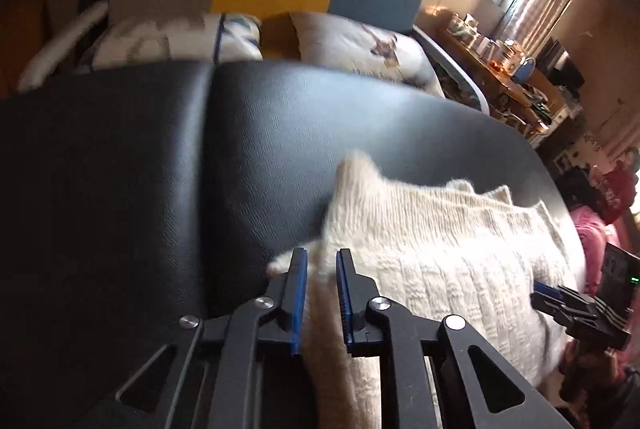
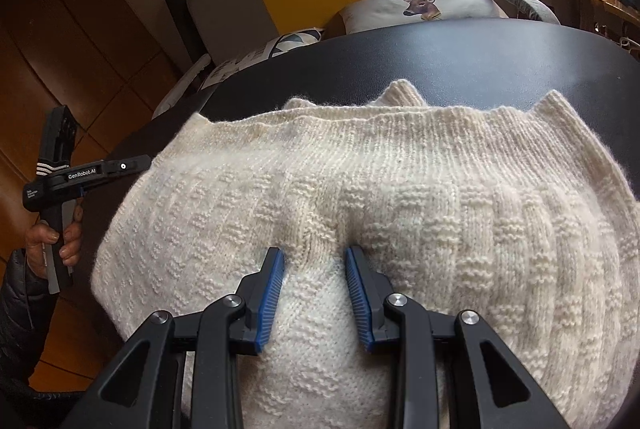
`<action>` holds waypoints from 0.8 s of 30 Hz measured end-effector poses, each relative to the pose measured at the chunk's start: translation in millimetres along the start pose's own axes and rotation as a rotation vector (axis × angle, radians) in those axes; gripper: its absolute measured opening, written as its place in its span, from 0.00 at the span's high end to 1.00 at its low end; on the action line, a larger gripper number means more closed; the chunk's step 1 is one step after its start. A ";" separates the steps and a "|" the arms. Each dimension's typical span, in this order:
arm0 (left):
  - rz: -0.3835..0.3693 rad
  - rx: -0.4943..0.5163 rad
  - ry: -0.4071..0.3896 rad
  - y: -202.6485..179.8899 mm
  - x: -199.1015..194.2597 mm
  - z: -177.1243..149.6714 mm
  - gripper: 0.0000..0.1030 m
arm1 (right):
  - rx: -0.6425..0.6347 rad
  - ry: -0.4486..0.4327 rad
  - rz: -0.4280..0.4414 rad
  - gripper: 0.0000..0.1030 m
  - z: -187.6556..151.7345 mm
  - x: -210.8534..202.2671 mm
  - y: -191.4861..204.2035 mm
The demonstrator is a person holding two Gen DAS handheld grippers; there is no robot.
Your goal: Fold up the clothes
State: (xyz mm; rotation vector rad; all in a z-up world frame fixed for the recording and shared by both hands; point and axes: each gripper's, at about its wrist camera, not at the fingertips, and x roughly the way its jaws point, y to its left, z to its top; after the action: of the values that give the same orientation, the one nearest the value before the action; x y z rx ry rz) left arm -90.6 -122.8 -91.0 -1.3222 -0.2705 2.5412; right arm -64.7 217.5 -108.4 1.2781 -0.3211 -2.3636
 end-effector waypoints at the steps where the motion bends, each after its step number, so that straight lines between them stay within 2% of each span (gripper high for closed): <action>1: 0.012 0.011 -0.030 -4.7 -7.7 2.6 0.81 | 0.004 -0.005 0.001 0.69 -0.7 -0.3 -0.2; 3: -0.062 0.047 -0.064 -22.5 -17.6 4.8 0.76 | 0.008 -0.013 0.001 0.69 -1.7 -0.8 -0.1; 6: -0.126 0.184 -0.074 -65.7 -13.2 4.9 0.73 | 0.013 -0.019 -0.003 0.69 -0.9 -0.4 0.2; 10: -0.193 0.311 0.003 -117.5 25.7 4.1 0.73 | 0.020 -0.017 0.000 0.68 0.8 -1.0 0.4; 12: -0.185 0.341 0.053 -132.7 51.3 4.8 0.73 | 0.014 -0.007 0.003 0.68 2.0 -0.7 -0.2; 13: -0.184 0.345 0.086 -138.1 64.0 7.6 0.73 | 0.010 -0.001 0.005 0.68 2.8 -0.4 -0.6; 16: -0.051 0.318 0.113 -130.0 99.2 1.2 0.73 | -0.033 0.020 -0.032 0.74 5.3 0.7 2.1; 17: -0.093 0.270 0.086 -119.6 100.8 -0.6 0.74 | -0.042 0.017 -0.047 0.75 5.6 1.2 2.2; 19: -0.129 0.179 0.087 -106.2 101.3 3.5 0.78 | -0.039 0.014 -0.047 0.76 5.5 0.8 1.2; 24: -0.125 0.106 0.076 -102.5 81.2 2.3 0.77 | -0.018 0.006 -0.029 0.75 4.9 -1.2 -2.0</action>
State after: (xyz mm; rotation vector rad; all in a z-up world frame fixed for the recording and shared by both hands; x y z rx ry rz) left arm -122.2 -0.1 -123.5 -1.3159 -0.1943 2.3626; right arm -68.7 219.8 -105.6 1.2893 -0.2815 -2.3810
